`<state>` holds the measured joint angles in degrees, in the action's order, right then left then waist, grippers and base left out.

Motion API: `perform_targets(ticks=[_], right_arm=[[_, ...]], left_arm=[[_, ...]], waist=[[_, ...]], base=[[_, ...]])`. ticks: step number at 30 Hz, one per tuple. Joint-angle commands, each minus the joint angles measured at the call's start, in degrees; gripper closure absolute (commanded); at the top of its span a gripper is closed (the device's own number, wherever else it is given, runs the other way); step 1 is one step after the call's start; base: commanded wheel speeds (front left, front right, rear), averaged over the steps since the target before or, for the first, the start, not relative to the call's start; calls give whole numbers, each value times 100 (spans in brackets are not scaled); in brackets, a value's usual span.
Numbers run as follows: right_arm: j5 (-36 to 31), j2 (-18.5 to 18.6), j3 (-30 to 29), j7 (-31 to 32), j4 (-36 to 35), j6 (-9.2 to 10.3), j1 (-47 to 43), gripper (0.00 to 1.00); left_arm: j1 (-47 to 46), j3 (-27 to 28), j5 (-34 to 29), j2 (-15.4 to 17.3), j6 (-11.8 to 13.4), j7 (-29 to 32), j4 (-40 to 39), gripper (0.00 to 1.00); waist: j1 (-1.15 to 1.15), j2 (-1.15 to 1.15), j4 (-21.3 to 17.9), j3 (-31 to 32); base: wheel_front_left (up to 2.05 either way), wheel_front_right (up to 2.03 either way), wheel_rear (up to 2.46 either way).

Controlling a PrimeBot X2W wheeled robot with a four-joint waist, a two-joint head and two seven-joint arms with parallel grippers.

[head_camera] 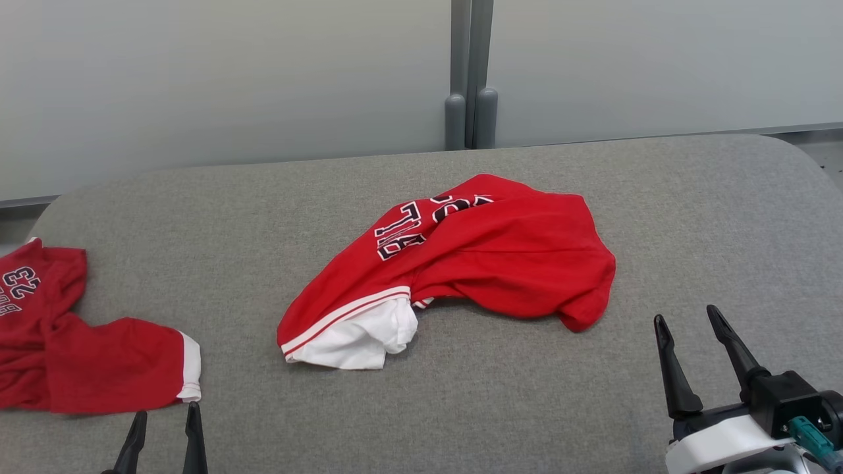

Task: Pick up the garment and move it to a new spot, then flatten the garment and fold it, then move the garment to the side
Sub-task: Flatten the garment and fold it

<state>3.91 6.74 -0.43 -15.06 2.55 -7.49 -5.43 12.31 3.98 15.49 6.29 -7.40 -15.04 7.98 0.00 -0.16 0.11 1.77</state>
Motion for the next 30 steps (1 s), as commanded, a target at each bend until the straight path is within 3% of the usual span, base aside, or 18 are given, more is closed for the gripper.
perform_targets(ticks=[1,10,15,22,30], right_arm=[[40,-1,7,-20,13,0,24,0],[263,-84,-93,-20,116,0,236,0],[489,155,-6,-20,850,0,718,0],[978,834,962,960,1712,1,1930,0],[1593,1375,1700,1604,2026,0,2951,0]], left_arm=[[41,14,21,16,-12,-19,18,0],[-78,-102,-20,3,-13,-8,90,0],[-509,-319,354,-185,100,698,42,0],[-1222,-875,1625,-331,550,2174,240,0],[-1952,-1563,2236,-329,1110,2590,669,0]], waist=[[0,16,0,-2],[0,16,-40,-111],[0,16,-7,-326],[0,16,18,-827],[0,16,2,-1349]], base=[[0,0,0],[0,0,0],[0,0,0],[0,0,0],[0,0,0]])
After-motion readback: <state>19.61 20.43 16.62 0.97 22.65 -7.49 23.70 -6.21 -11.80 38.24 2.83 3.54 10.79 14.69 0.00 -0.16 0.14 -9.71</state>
